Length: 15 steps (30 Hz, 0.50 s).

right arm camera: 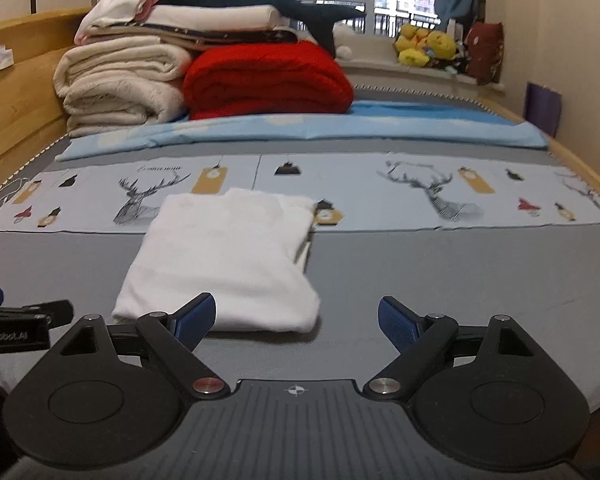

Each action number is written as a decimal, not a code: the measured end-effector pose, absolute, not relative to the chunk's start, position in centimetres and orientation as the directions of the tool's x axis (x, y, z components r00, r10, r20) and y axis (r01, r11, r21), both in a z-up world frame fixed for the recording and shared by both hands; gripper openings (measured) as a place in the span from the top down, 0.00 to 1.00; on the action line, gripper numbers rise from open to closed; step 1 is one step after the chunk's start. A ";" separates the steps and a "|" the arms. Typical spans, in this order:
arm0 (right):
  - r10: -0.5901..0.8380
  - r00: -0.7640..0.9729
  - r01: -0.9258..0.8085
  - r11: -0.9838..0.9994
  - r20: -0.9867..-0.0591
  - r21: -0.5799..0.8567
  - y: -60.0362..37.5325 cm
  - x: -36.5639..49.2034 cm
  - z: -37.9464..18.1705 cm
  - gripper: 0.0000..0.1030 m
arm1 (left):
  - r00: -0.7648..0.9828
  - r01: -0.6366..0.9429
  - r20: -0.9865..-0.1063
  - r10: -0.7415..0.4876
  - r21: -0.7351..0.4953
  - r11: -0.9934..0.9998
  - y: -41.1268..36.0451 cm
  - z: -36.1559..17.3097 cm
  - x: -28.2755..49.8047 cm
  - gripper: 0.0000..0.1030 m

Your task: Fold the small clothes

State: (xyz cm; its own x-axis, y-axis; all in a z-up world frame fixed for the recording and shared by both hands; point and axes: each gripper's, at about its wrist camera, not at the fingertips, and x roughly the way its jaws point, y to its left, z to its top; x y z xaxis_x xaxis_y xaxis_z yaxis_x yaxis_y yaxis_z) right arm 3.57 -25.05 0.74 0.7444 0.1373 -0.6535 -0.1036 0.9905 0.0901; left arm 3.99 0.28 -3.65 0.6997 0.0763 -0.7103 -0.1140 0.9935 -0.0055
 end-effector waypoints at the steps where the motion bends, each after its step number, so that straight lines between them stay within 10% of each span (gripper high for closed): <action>1: 0.144 0.742 -0.106 0.990 -0.655 0.096 -24.8 3.6 0.7 0.14 | 0.698 -0.117 -0.712 0.076 -0.009 0.993 0.3 -3.6 3.9 0.00; 15: 0.195 0.722 -0.156 0.981 -0.664 0.119 -23.0 3.9 0.6 0.13 | 0.709 -0.064 -0.705 0.021 -0.035 0.997 -0.3 -3.5 4.3 0.00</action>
State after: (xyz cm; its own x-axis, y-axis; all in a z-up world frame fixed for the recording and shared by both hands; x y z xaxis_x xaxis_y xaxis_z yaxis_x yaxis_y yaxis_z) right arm 3.91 -22.98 0.60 0.7219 0.1950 -0.6639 -0.1555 0.9806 0.1190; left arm 4.30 -0.27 -3.48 0.7089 0.0210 -0.7050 -0.0640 0.9973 -0.0347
